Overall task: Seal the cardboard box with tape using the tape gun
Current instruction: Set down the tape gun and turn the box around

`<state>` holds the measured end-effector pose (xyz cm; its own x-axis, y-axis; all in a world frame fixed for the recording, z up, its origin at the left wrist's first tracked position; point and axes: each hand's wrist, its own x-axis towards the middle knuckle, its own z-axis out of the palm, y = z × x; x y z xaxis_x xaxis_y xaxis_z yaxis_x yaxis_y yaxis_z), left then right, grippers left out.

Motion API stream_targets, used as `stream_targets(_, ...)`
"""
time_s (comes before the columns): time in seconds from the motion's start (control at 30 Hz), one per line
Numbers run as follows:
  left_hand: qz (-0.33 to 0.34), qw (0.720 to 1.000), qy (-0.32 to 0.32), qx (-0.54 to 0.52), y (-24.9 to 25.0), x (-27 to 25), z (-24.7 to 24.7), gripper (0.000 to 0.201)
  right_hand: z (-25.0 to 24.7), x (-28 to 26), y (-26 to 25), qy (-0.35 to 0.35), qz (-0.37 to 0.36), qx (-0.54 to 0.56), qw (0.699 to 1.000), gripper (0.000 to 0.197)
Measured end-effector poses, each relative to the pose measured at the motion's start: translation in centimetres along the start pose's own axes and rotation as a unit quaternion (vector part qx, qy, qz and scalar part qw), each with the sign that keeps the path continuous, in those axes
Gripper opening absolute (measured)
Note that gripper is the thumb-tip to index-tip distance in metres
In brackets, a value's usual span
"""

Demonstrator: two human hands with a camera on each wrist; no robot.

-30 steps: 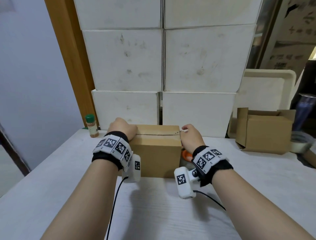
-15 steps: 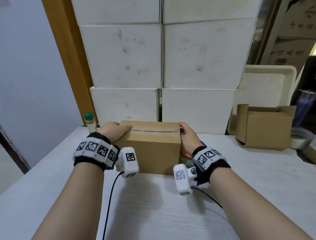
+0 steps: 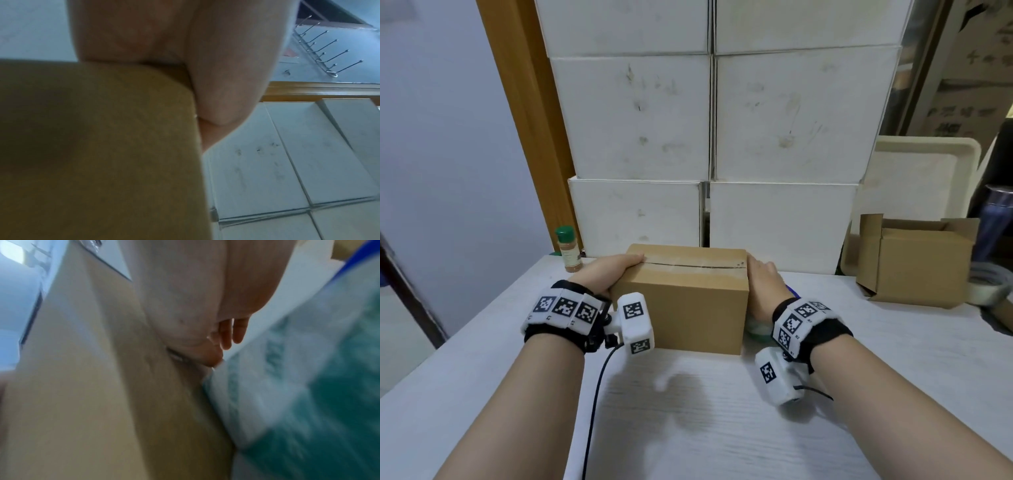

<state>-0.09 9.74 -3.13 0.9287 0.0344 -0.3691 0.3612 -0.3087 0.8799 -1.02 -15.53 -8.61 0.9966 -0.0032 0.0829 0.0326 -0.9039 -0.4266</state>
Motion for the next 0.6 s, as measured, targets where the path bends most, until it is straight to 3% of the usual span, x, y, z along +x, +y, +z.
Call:
stream_targets(0.13,-0.013,0.999,-0.011,-0.043,0.0,-0.2,1.0,0.031,-3.8,1.2,-0.1,0.08,0.072,0.176,0.979,0.044)
stream_targets(0.23,0.01,1.0,0.003,0.001,1.2,-0.6,2.3,0.027,-6.9,1.4,-2.6,0.108,0.089,0.218,0.966,0.038)
stream_targets(0.37,0.05,0.986,0.024,0.158,3.4,-1.3,4.3,0.032,-7.2,1.0,-7.0,0.003,0.059,0.102,0.993,0.071)
stream_targets(0.43,0.072,0.98,0.064,0.177,4.4,-1.5,5.4,0.038,-6.1,1.2,-8.2,-0.033,0.065,0.042,0.996,0.083)
stream_targets(0.6,0.095,0.978,0.072,0.169,3.4,-0.4,7.0,0.041,-3.0,1.0,-8.3,-0.056,0.105,-0.097,0.988,0.097)
